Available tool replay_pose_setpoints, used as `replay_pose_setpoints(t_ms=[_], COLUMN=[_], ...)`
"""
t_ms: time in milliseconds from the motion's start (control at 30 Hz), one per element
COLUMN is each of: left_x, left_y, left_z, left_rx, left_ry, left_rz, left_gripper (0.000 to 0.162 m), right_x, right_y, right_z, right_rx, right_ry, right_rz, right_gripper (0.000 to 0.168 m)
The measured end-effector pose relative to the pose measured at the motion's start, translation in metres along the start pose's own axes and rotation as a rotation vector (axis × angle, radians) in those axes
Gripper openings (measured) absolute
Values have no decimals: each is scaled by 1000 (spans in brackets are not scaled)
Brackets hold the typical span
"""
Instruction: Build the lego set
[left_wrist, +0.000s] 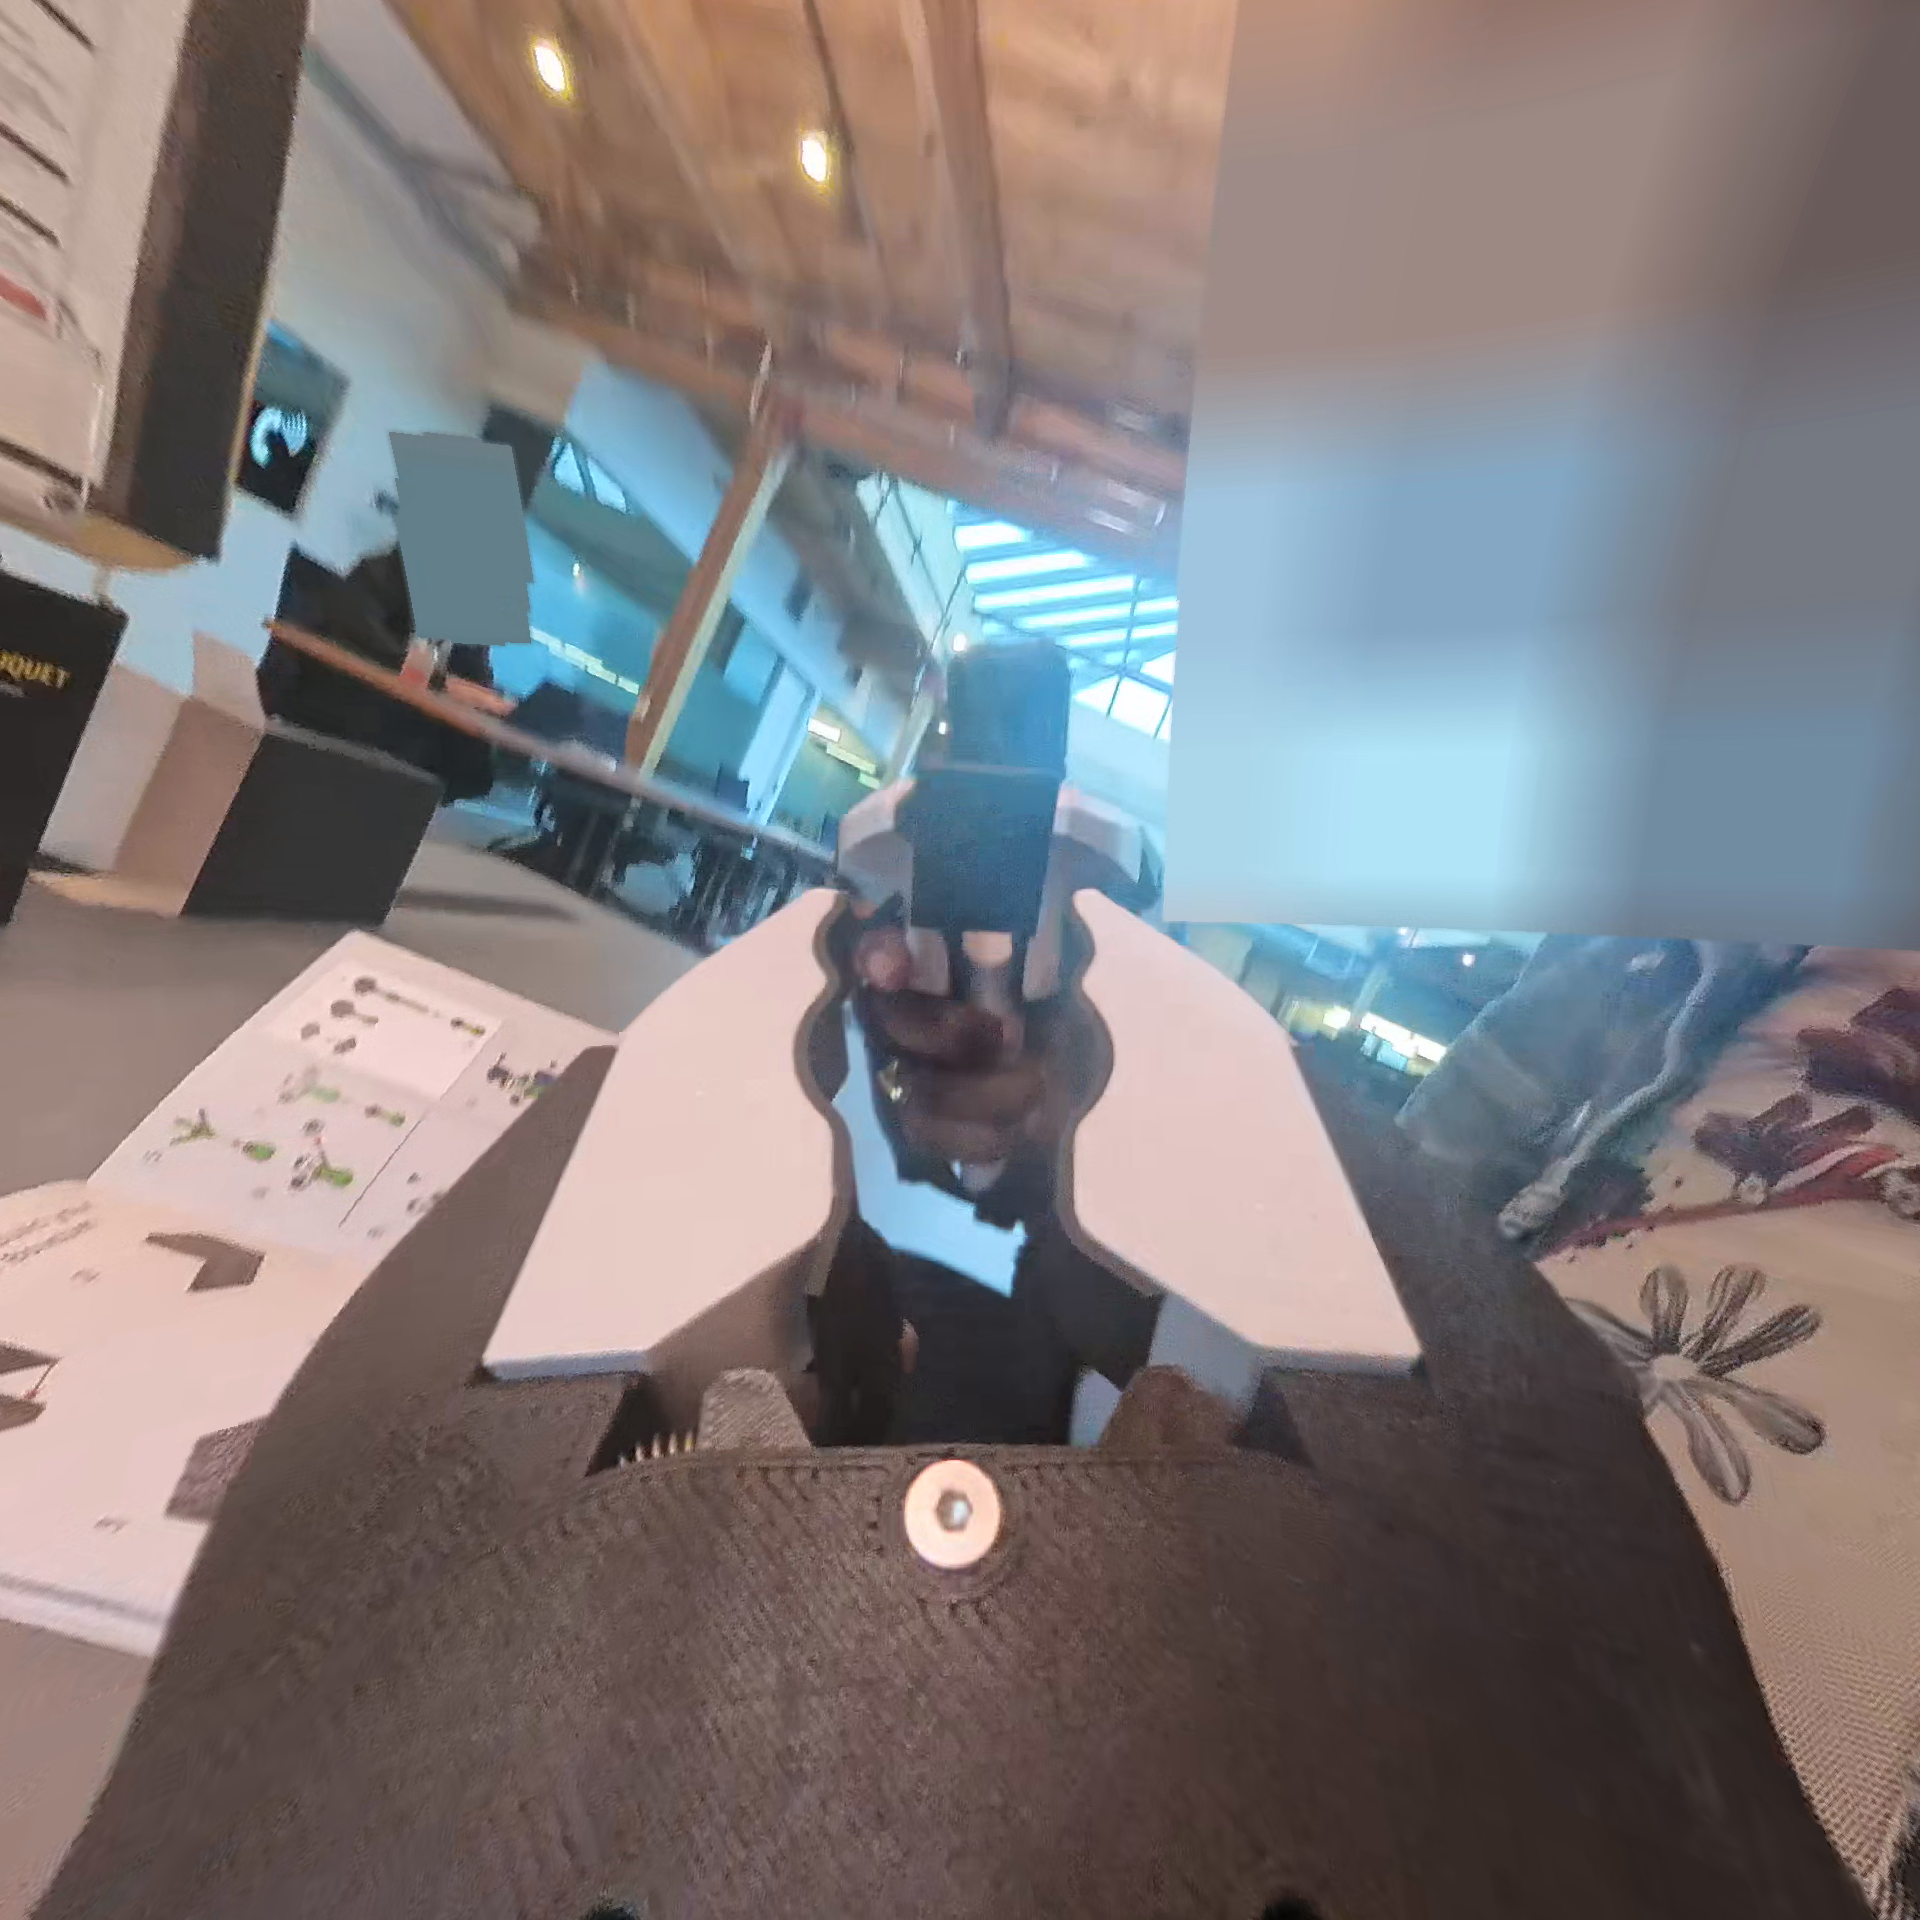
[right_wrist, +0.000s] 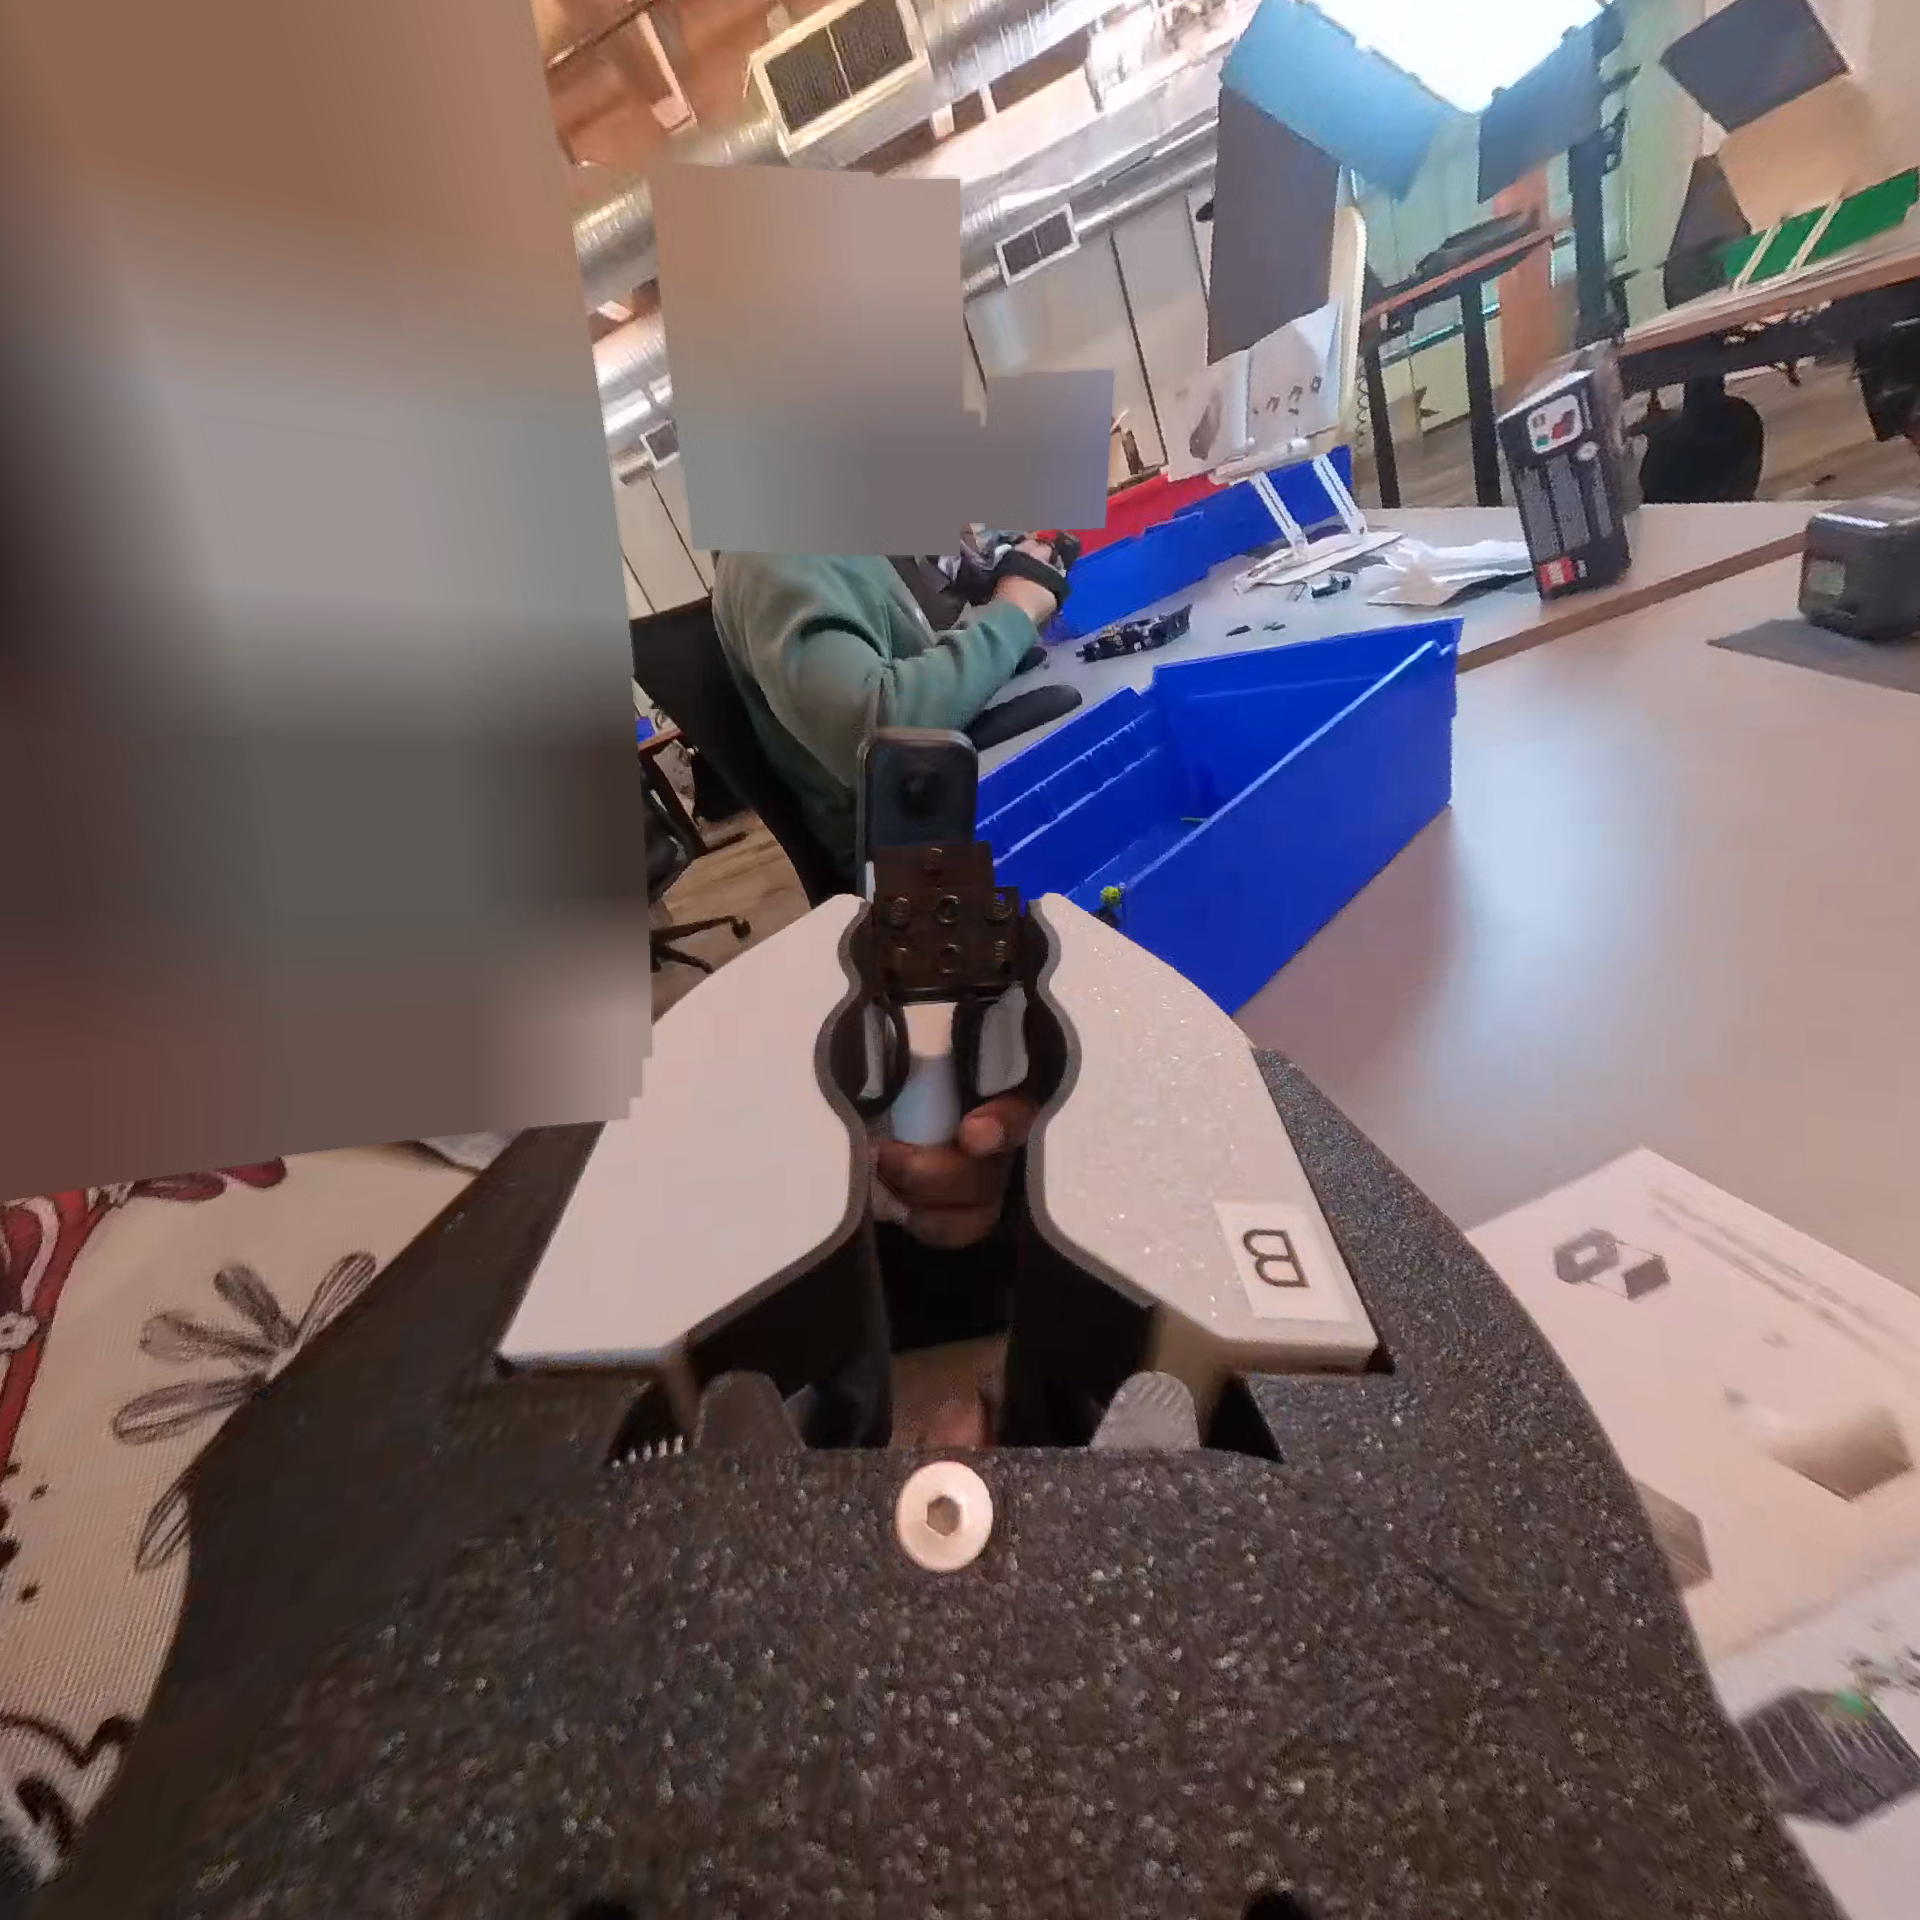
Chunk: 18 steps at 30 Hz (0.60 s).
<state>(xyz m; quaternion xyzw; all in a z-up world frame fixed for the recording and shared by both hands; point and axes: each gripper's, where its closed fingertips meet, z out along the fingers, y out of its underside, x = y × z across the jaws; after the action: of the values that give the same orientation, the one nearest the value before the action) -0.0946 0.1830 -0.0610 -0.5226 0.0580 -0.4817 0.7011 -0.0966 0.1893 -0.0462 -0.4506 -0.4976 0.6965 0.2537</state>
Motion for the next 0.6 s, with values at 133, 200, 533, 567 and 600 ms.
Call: replay_pose_setpoints(t_ms=[133,200,533,567,600], left_x=[2,6,10,10,10], left_y=[-5,-7,-11,-11,-12], left_z=[-3,-5,-11,-11,-12], left_rx=[14,36,52,46,43], left_ry=[-5,14,50,47,47], left_rz=[3,-5,2,7,11], left_gripper=[36,35,27,27,27], right_x=[-1,-3,-7,-7,-7], right_y=[2,2,5,4,4], right_z=[13,16,26,27,27], right_rx=[27,48,78,83,86], right_ry=[-18,-30,-56,-58,-64], right_rz=[30,50,89,91,94], right_gripper=[26,26,26,26,26])
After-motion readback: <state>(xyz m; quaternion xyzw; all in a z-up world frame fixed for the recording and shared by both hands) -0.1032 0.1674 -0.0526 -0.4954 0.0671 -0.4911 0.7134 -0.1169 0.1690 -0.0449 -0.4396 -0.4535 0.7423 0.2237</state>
